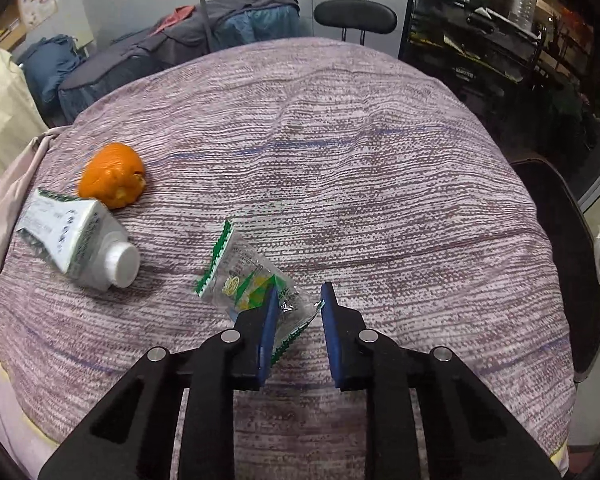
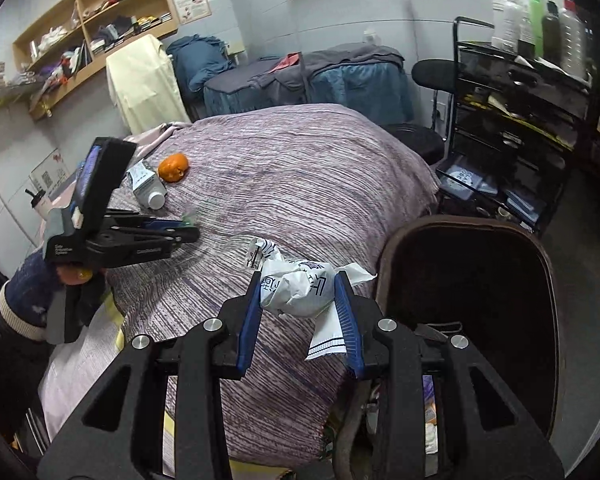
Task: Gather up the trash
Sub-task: 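Carry the white wrapper into the brown bin and open the right tool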
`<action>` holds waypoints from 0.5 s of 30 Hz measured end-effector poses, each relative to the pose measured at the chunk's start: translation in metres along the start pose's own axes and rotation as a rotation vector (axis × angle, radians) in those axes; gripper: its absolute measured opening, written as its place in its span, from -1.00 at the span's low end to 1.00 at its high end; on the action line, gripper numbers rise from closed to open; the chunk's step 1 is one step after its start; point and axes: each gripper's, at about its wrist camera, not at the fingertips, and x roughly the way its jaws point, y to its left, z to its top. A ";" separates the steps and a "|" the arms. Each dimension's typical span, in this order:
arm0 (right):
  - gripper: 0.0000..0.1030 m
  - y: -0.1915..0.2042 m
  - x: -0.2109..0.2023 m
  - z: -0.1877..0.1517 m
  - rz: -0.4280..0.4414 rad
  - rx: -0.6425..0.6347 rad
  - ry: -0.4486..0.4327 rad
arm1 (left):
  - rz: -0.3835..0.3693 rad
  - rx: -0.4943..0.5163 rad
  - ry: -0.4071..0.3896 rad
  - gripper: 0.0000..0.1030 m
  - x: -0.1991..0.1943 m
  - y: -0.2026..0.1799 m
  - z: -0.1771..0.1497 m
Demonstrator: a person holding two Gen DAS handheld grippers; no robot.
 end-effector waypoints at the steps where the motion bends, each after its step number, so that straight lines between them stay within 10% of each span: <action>1: -0.29 -0.002 -0.002 -0.002 -0.001 0.006 -0.002 | -0.004 -0.009 -0.010 -0.59 -0.003 -0.002 -0.001; 15: -0.29 -0.032 -0.029 -0.023 -0.024 0.085 -0.050 | -0.144 -0.078 -0.246 -0.59 -0.099 -0.020 -0.032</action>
